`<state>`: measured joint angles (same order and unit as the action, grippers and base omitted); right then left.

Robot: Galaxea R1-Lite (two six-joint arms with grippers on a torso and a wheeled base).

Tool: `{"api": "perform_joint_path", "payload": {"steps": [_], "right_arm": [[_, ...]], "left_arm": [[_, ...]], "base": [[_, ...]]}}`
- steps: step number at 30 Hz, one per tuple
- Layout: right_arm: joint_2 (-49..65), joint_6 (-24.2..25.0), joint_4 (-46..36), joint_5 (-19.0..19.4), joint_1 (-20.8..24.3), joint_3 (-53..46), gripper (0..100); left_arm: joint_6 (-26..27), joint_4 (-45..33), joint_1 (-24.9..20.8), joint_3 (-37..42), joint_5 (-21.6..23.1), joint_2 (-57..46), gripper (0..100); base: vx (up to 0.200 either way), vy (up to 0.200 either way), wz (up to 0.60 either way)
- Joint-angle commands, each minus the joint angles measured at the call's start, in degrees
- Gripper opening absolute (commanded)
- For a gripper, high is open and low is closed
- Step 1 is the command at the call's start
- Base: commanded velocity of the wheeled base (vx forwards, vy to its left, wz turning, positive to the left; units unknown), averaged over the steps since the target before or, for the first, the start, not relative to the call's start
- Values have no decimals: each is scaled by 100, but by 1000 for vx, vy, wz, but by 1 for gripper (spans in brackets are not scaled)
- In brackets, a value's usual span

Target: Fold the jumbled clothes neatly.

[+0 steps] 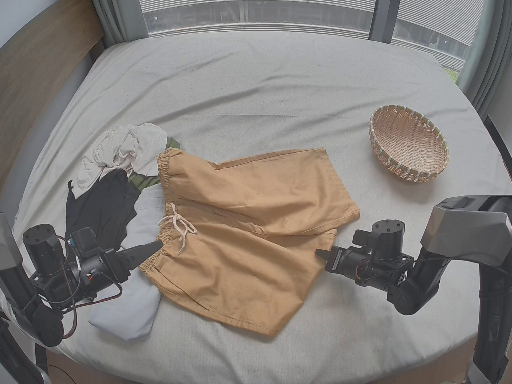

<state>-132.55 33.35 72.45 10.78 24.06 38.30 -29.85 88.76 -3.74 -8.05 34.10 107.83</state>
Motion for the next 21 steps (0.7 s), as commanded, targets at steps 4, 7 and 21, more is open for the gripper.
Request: {"api": "perform_joint_path", "payload": {"steps": [4, 7, 21], "right_arm": [[405, 163, 577, 12, 72, -816, 0], [440, 154, 850, 3, 63, -1062, 0], [484, 84, 806, 56, 292, -868, 0]], "left_arm": [[-3, 10, 40, 101, 0, 2, 100], [-3, 10, 40, 84, 0, -16, 100], [6, 1, -4, 93, 0, -7, 100]], "base": [[0, 0, 0], [0, 0, 0], [0, 0, 0]]}}
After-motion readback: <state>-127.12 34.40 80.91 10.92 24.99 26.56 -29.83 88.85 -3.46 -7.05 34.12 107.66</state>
